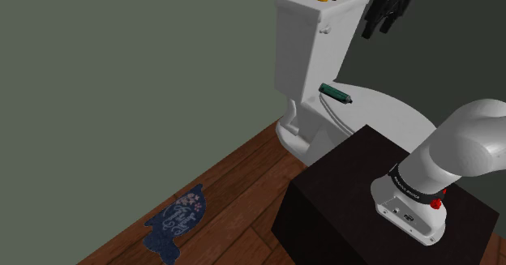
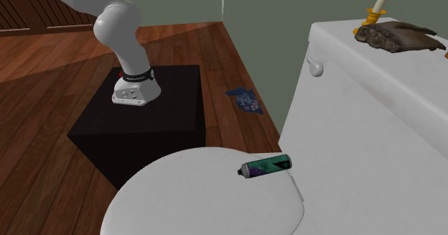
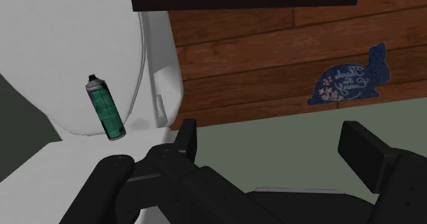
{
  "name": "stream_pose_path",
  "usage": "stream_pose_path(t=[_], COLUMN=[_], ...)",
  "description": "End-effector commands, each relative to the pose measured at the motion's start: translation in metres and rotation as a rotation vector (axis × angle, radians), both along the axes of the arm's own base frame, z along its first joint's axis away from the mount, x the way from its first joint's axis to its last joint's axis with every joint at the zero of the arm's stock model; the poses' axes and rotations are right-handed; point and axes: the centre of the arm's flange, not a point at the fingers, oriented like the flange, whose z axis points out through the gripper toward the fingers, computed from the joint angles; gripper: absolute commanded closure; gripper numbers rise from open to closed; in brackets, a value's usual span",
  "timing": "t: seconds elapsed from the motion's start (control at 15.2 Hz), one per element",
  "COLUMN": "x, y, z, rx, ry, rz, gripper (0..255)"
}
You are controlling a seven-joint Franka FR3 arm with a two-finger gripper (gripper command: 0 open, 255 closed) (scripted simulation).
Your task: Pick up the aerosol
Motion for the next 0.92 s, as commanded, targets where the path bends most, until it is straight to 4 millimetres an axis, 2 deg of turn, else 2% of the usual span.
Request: stream_pose_path(t=[0.0, 0.86], x=[0.000, 0.060], y=[0.000, -0.094], z=[0.000, -0.129], rx=[0.000, -0.025], ry=[0.000, 0.017], rz=[0.000, 0.000], gripper=[0, 0])
